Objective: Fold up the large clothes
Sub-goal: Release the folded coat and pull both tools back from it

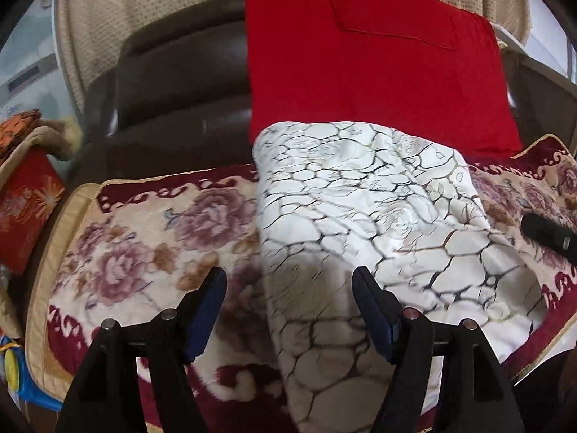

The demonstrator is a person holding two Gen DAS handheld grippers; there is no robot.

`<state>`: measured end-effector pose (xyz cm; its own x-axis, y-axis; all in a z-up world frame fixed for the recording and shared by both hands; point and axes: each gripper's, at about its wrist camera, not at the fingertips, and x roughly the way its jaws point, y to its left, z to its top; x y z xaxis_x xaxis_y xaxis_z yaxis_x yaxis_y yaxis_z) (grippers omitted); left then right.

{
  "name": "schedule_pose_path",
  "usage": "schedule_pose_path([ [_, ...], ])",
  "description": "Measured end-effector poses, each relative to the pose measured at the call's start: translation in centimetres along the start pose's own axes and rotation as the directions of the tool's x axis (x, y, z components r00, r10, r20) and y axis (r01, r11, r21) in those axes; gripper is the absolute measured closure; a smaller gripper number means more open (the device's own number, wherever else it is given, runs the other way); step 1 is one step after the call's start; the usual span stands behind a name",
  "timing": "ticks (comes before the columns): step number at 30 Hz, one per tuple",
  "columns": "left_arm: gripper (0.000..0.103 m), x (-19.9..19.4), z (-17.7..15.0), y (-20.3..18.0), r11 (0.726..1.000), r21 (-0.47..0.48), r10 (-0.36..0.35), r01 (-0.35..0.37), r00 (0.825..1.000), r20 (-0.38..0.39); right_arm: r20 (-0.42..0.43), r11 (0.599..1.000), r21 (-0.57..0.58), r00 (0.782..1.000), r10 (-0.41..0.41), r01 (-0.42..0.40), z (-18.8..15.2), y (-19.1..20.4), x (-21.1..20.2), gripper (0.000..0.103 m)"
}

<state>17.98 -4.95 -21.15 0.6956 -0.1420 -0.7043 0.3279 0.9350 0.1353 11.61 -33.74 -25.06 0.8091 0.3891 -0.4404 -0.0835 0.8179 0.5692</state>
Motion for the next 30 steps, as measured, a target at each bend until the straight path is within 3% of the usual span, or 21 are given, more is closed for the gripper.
schedule_pose_path([
  [4, 0.029, -0.1, -0.7, 0.7, 0.999, -0.017, 0.048, -0.049, 0.999, -0.009, -0.114, 1.0, -0.008, 0.993, -0.029, 0.028, -2.4, 0.3, 2.0, 0.058],
  [7, 0.014, 1.3, -1.5, 0.8, 0.997, 0.003, 0.071, -0.071, 0.997, -0.027, -0.246, 0.994, -0.038, 0.963, -0.113, 0.107, -4.3, -0.6, 5.3, 0.058],
  [9, 0.014, 1.9, -1.7, 0.6, 0.996, 0.019, 0.092, -0.091, 0.995, -0.046, -0.275, 0.993, -0.017, 0.954, -0.12, 0.12, -4.8, -1.2, 6.2, 0.058],
  [13, 0.014, 0.7, -1.3, 0.8, 0.995, 0.009, 0.102, -0.102, 0.994, -0.037, -0.249, 0.994, -0.016, 0.962, -0.111, 0.11, -4.0, -0.4, 4.6, 0.055],
  [17, 0.014, -1.6, -1.4, 1.0, 0.991, -0.026, 0.132, -0.132, 0.991, -0.026, -0.208, 0.994, 0.004, 0.973, -0.102, 0.105, -3.1, 0.3, 1.8, 0.044],
  [22, 0.014, -6.0, -1.0, 1.0, 0.977, -0.05, 0.21, -0.208, 0.977, 0.029, -0.116, 0.991, -0.014, 0.985, -0.132, 0.131, -1.9, 1.9, -2.8, 0.037],
  [24, 0.014, -7.9, -0.7, 1.1, 0.973, -0.058, 0.227, -0.224, 0.972, 0.059, -0.079, 0.989, -0.023, 0.986, -0.144, 0.143, -1.4, 2.6, -4.7, 0.029],
  [27, 0.013, -11.3, -0.2, 1.0, 0.964, -0.065, 0.263, -0.258, 0.959, 0.104, -0.036, 0.988, -0.034, 0.987, -0.154, 0.153, -1.0, 3.9, -7.7, 0.028],
  [30, 0.004, -14.7, 0.0, 0.9, 0.959, -0.075, 0.283, -0.274, 0.945, 0.164, -0.015, 0.985, -0.046, 0.985, -0.169, 0.168, -0.7, 5.2, -9.4, 0.028],
])
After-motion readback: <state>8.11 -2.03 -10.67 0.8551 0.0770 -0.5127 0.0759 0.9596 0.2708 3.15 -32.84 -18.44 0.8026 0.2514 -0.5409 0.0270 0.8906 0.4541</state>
